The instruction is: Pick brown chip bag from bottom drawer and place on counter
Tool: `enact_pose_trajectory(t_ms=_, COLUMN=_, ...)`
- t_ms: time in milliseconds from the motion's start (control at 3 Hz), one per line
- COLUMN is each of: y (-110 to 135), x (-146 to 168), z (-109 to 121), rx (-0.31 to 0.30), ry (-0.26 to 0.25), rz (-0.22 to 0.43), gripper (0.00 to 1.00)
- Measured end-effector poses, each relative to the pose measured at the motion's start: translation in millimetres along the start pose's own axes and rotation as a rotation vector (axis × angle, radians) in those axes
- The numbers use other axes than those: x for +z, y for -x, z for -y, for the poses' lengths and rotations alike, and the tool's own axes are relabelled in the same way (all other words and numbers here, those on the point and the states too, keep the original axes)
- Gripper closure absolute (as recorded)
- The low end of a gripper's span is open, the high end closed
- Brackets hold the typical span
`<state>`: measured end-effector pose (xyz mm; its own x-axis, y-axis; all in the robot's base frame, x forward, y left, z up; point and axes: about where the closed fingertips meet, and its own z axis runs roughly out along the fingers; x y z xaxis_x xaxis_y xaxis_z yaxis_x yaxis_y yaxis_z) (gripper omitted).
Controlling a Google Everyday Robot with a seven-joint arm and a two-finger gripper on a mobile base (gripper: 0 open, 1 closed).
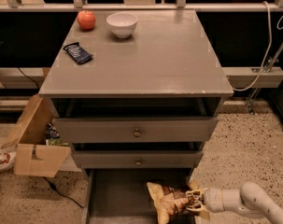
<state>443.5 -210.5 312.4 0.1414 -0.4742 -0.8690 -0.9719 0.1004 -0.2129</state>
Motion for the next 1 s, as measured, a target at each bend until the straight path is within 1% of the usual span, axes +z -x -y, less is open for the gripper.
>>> enact_pose_trajectory(t_ms=333, y=3.7, x=-2.6, z=-2.5, rx=0.000, ry=0.000, rz=0.007, gripper=1.00)
enact_pose_trajectory(t_ms=667, y=19.4, x=-13.5, z=-12.6, rx=-0.002, ry=-0.003, rz=0.035, gripper=1.00)
enact_pose_trajectory(t_ms=1000, y=75.2, x=-49.2, z=-23.4, rx=-0.080, ry=-0.045, rz=0.083, gripper=1.00)
